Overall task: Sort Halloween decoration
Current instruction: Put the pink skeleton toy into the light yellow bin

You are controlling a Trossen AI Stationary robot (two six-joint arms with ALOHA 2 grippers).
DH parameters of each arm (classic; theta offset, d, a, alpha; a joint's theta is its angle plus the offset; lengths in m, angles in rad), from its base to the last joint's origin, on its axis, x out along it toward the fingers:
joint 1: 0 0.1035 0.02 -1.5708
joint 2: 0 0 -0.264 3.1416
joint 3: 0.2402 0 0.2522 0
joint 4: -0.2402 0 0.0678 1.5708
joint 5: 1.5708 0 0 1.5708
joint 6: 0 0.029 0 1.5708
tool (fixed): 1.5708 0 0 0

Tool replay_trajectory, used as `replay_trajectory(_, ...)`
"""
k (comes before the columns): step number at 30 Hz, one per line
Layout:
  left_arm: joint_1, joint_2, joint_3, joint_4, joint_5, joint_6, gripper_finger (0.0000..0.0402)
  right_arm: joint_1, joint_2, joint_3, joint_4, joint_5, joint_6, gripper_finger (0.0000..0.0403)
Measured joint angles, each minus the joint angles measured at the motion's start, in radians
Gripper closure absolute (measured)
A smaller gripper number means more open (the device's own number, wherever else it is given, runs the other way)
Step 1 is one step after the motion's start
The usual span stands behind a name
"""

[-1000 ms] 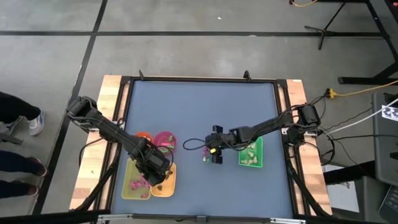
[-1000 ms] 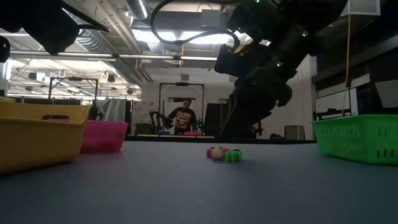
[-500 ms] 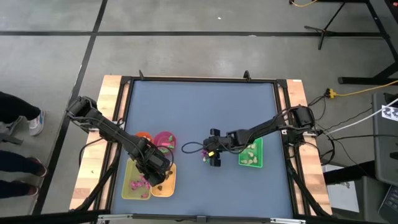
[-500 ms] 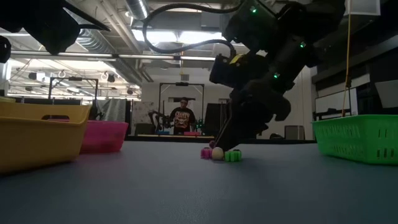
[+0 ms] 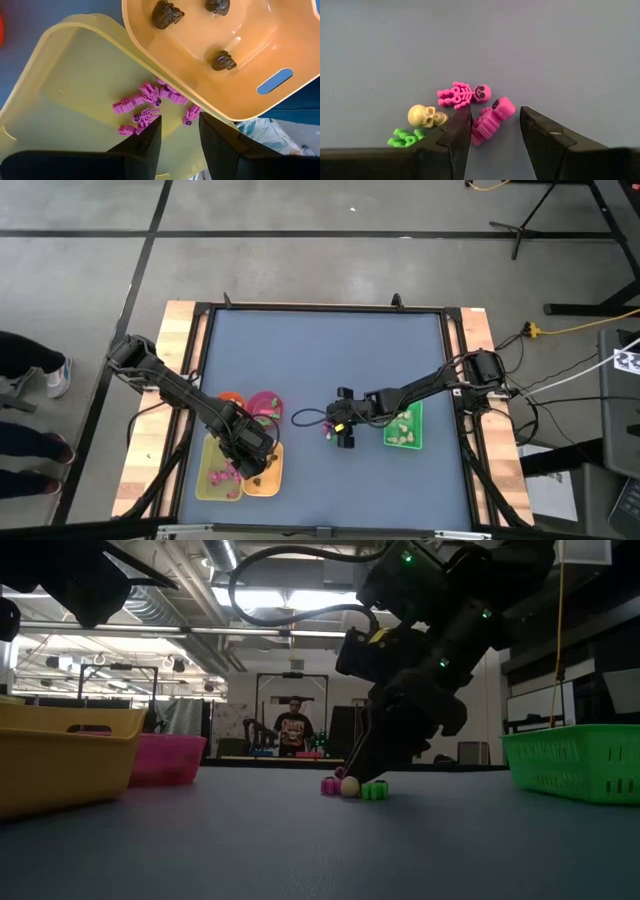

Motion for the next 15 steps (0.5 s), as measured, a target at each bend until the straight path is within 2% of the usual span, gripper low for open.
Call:
replay_trajectory(6,0.0,0.0,0.0,0.0,0.0,0.006,0.0286,0.0,0.0,0.0,-0.001,-0.002,0.0,0.0247)
replay_trajectory(15,0.0,0.0,0.0,0.0,-0.021,0.03,0.0286,0.0,0.002,-0.003,0.026,-0.041,-0.003,0.0351)
